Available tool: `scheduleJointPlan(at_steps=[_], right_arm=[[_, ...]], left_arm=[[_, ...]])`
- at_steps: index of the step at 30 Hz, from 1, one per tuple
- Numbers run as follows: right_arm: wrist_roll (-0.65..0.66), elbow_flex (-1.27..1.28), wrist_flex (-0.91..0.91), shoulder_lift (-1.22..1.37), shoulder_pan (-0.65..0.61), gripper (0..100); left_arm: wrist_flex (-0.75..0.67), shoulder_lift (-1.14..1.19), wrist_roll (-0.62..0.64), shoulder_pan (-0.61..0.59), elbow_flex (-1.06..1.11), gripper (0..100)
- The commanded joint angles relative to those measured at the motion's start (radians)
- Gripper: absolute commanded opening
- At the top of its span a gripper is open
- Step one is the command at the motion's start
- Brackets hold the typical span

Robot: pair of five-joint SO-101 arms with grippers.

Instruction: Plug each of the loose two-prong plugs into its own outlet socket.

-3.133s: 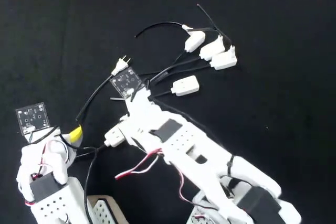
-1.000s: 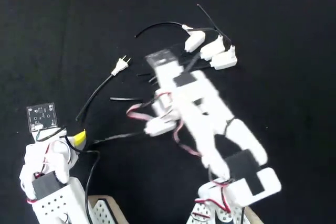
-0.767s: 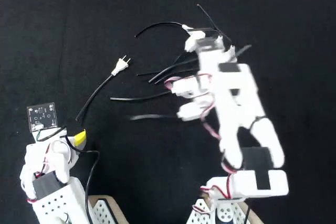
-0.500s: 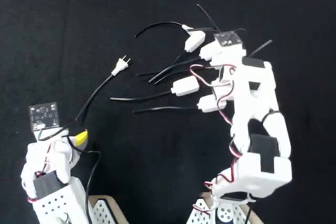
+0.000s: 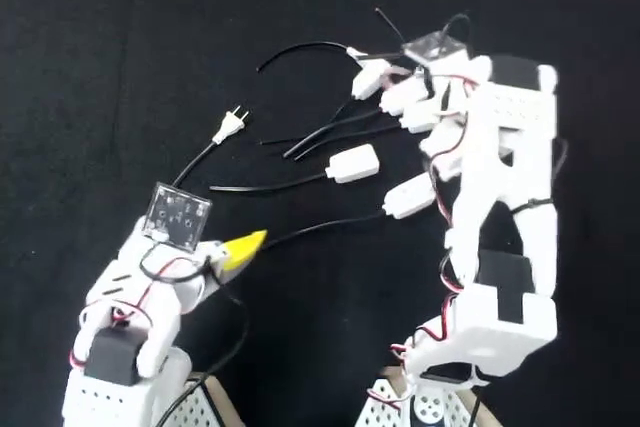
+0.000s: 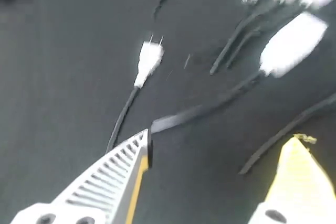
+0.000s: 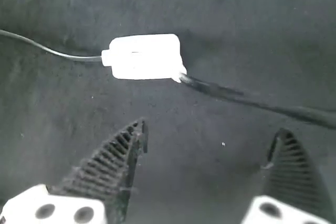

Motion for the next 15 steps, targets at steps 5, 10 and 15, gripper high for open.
scheduleJointPlan(at_steps=[5,10,15], right_arm=[[0.028,-0.077,0.064,-0.056,0.035,36.4],[0.002,-0.077,0.064,-0.077,0.101,36.4],[0.011,-0.076,0.064,-0.068,0.175,36.4]], left_arm=[[-0.17,0.832,-0.035,0.162,-0.432,37],[-0.18,1.281,-0.115,0.28,-0.751,37],[-0.175,1.639,-0.143,0.306,-1.121,37]])
